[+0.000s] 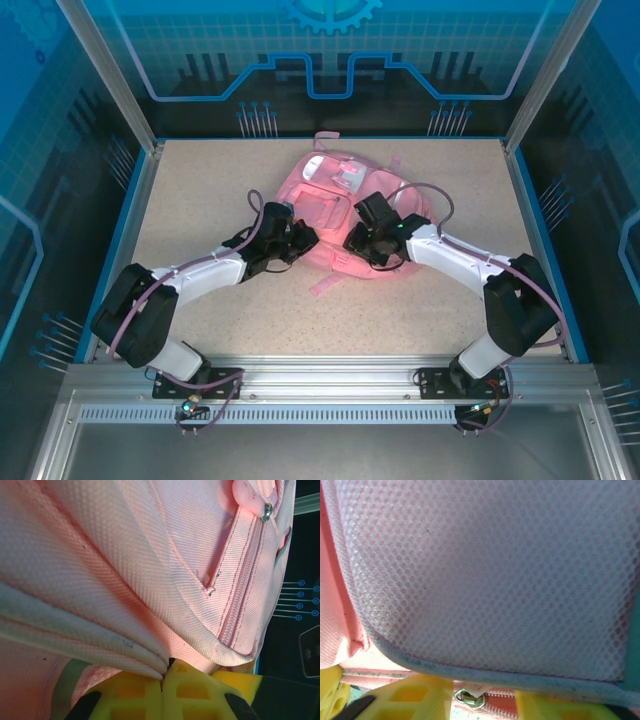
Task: Pack the student bag
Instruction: Zip the student bag at the top-center of the table.
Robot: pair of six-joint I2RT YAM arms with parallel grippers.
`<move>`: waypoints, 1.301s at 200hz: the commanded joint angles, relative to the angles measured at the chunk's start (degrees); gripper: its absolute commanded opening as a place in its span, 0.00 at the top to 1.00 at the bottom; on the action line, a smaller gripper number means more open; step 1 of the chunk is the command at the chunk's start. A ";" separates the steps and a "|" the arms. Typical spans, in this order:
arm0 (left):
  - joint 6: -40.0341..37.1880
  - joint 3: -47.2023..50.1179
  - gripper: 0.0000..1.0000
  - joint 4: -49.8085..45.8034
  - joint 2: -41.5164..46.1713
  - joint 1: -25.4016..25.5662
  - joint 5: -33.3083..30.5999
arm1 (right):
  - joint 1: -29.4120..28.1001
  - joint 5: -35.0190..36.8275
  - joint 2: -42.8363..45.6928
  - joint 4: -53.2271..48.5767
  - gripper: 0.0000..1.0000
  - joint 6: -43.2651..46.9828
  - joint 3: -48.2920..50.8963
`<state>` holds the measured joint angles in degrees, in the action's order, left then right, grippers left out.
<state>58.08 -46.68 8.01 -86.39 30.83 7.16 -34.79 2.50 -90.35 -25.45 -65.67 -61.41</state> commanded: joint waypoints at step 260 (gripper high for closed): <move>-3.33 -0.40 1.00 -7.22 4.04 -0.93 -3.88 | 2.17 33.53 8.25 -21.68 1.00 12.92 4.44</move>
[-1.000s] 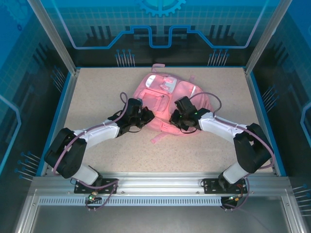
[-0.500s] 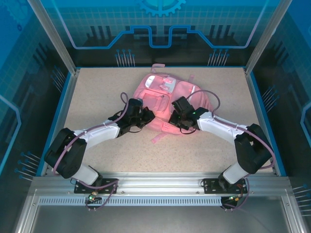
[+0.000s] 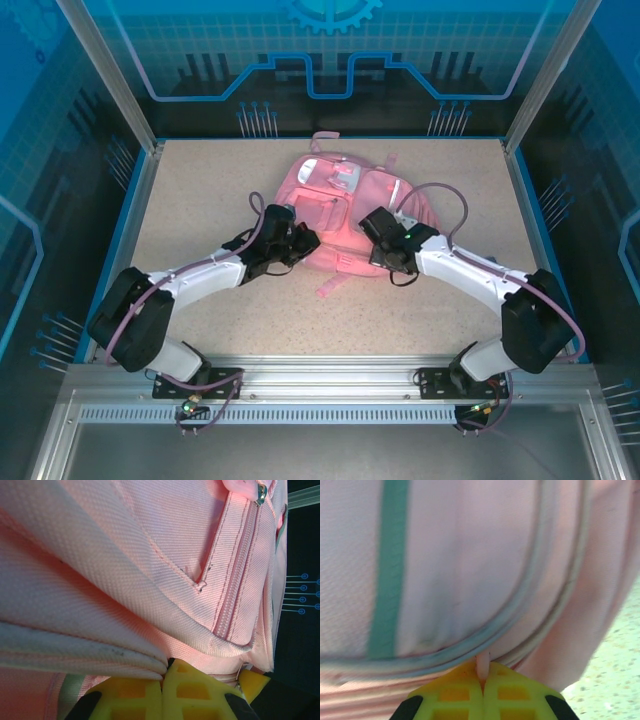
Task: Pack the student bag
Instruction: Zip the student bag at the top-center of the table.
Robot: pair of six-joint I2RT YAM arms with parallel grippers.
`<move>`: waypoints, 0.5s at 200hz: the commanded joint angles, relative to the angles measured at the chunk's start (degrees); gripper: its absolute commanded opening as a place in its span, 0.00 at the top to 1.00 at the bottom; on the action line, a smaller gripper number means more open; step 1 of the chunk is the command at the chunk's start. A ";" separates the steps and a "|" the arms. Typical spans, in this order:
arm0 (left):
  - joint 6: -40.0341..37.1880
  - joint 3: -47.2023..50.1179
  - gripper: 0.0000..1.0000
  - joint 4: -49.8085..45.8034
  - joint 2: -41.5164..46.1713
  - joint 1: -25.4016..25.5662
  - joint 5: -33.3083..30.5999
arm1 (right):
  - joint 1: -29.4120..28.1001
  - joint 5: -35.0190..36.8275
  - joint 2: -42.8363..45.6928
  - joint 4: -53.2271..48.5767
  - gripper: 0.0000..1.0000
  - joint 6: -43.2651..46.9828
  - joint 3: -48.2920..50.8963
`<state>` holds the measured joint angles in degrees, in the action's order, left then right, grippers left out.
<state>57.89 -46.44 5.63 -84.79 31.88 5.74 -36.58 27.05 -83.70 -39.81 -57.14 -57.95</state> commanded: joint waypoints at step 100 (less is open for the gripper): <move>-5.11 -0.35 0.49 -16.61 10.25 -6.41 -3.64 | 2.26 -23.56 2.66 13.91 1.00 33.66 -1.45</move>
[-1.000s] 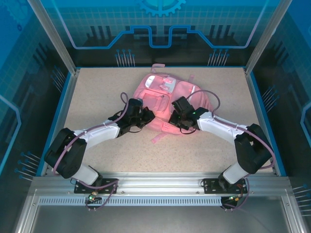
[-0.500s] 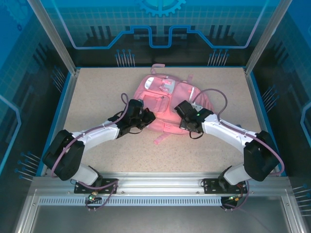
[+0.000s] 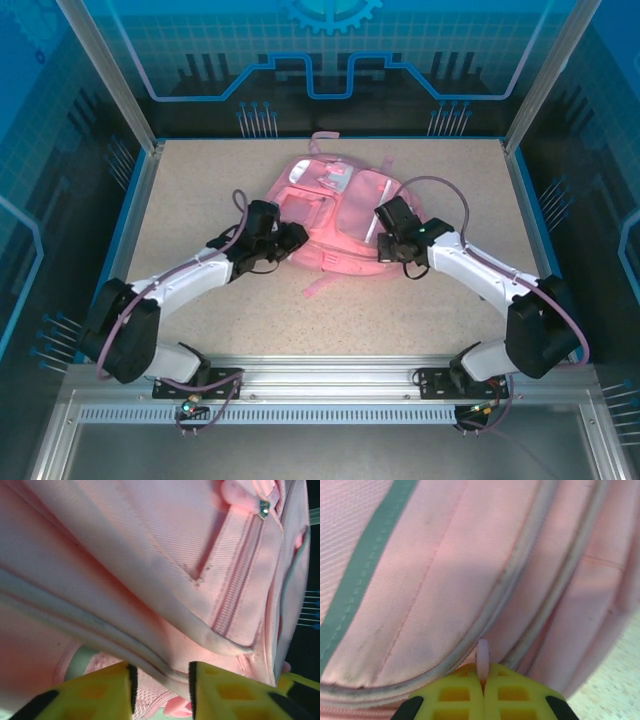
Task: Pack the student bag
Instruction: Zip the student bag at the top-center of the table.
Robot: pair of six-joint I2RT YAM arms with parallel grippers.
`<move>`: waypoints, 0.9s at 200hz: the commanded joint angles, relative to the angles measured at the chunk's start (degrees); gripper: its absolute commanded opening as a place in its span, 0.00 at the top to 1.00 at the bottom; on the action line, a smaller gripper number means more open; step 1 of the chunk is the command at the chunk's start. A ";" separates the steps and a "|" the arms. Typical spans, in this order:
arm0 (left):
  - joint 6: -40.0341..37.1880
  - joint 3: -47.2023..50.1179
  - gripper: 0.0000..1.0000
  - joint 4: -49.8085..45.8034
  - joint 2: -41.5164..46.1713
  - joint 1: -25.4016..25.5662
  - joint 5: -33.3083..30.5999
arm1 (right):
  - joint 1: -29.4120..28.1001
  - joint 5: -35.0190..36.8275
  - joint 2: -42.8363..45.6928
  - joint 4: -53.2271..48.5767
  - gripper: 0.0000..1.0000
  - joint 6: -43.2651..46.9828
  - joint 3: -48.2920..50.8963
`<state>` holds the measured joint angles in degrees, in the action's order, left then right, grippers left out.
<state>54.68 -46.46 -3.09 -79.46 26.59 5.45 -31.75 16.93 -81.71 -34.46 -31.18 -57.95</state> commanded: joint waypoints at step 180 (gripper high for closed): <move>11.78 9.20 0.66 5.21 7.81 2.66 -1.60 | -19.53 -9.80 -6.61 17.15 1.00 1.18 -7.51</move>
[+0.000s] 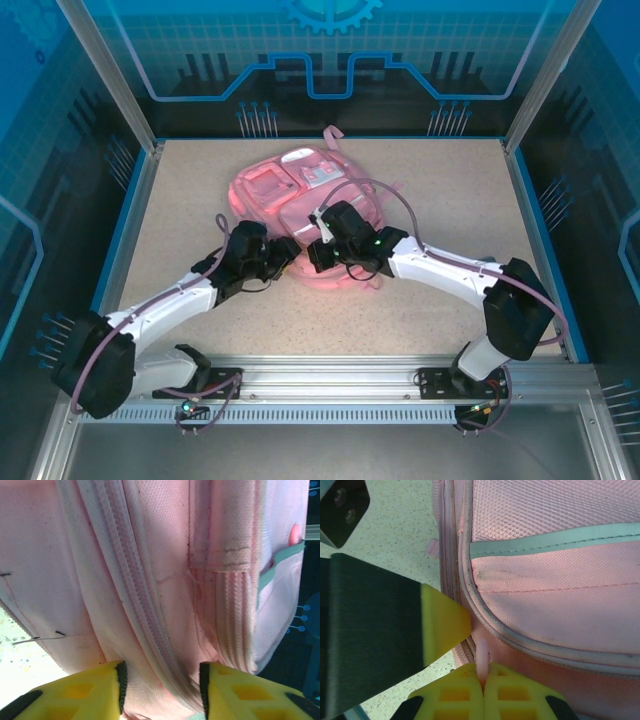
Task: Pack the student bag
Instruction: Zip the student bag at the top-center of the table.
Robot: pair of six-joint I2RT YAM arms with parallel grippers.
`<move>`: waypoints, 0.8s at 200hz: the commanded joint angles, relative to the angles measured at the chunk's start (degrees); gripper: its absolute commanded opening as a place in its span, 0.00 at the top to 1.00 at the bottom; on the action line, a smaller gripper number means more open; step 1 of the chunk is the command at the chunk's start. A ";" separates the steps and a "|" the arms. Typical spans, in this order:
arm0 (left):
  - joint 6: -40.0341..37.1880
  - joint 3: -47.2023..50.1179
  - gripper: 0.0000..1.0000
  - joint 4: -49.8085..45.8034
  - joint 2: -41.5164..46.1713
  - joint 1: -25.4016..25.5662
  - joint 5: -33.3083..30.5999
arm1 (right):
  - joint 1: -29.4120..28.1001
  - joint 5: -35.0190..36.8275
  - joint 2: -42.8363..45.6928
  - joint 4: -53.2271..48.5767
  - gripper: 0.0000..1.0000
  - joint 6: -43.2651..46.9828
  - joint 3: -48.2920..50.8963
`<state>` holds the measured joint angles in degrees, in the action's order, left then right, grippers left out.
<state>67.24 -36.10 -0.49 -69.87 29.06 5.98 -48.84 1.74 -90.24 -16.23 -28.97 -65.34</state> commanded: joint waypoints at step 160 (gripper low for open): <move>-14.05 -1.68 0.83 -17.90 6.61 -8.74 -4.55 | 13.42 7.42 3.19 -5.93 1.00 9.96 0.35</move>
<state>58.28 -36.25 -9.23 -65.58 23.38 4.99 -35.55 16.29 -84.38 -23.29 -25.34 -61.21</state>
